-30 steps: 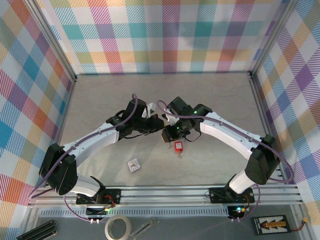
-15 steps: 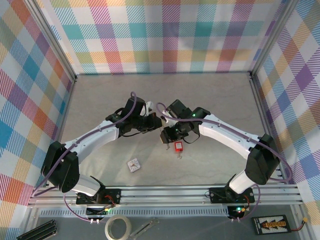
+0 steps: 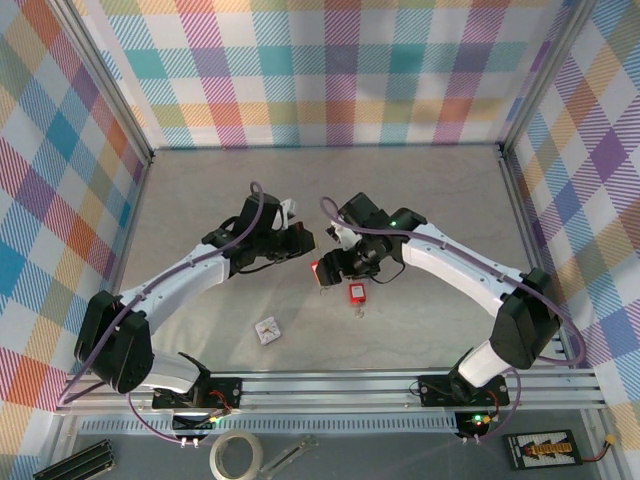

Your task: Unlock with the key

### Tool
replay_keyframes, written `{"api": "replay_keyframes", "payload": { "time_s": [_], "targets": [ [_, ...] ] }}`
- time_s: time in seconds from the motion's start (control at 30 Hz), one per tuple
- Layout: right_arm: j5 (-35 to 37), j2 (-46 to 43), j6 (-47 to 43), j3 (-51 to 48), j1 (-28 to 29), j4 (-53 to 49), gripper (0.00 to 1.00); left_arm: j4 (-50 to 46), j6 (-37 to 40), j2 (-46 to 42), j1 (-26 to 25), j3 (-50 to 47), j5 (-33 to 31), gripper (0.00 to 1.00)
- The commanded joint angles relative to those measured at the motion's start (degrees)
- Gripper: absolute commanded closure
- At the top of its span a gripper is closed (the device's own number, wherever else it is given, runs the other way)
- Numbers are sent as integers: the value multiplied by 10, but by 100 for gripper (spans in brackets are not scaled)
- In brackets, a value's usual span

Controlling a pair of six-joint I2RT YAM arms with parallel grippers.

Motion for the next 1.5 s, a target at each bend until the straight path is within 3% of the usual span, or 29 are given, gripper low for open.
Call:
{"api": "replay_keyframes", "payload": {
  "time_s": [0.0,0.4,0.67,1.03,1.23,1.47],
  "targets": [
    [-21,-29,16,-5,-8,-3,28,4,13,-20,6,-13,-2,100],
    [4,-51,35,-39,-34,14,15,4,20,-13,6,-29,6,100],
    [-61,-51,44,-100,-34,91,17,16,25,9,0,-30,14,100],
    [-40,-33,48,-112,-32,103,22,42,28,33,-16,-33,18,100],
    [-23,-31,51,-113,-32,95,23,-20,56,47,-21,-9,-11,100],
    [0,-34,49,-110,-32,75,23,-207,112,47,-23,50,-97,100]
  ]
}}
